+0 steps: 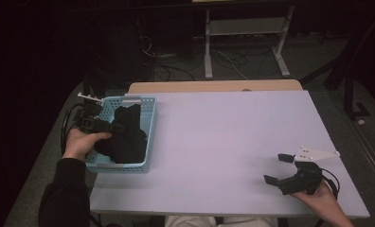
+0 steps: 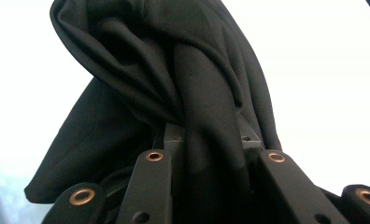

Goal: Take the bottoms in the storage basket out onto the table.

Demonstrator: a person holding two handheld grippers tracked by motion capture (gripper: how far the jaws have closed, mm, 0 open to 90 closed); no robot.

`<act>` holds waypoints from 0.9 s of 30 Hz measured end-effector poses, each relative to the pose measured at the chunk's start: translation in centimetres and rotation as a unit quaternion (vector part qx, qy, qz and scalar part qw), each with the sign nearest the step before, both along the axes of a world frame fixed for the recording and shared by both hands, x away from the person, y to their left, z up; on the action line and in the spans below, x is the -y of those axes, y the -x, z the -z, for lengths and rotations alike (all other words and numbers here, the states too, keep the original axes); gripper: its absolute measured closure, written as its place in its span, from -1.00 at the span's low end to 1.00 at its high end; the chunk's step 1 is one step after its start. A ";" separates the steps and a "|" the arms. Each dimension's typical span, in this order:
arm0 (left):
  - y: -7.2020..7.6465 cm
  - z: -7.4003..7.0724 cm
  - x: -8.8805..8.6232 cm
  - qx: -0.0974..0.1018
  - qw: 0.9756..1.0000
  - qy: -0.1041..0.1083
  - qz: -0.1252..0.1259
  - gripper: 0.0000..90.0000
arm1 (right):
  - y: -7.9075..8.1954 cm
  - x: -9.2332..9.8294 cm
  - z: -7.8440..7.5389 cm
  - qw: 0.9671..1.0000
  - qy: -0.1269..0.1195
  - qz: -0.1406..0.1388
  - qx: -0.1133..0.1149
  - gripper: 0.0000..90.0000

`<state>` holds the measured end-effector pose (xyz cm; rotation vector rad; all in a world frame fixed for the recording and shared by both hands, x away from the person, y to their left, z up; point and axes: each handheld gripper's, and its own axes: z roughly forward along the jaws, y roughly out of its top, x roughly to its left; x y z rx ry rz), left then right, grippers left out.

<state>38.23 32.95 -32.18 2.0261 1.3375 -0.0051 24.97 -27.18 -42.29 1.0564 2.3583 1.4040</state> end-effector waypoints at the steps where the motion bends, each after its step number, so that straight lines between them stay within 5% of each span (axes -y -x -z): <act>1: 0.0 -0.1 0.0 0.001 1.000 -0.001 0.000 0.65 | 0.0 0.0 0.0 1.000 0.000 0.000 0.000 -1.00; 27: 0.4 -5.9 0.4 0.034 0.999 -0.002 0.008 0.65 | 0.0 -0.1 0.0 1.000 -0.001 -0.002 0.001 -1.00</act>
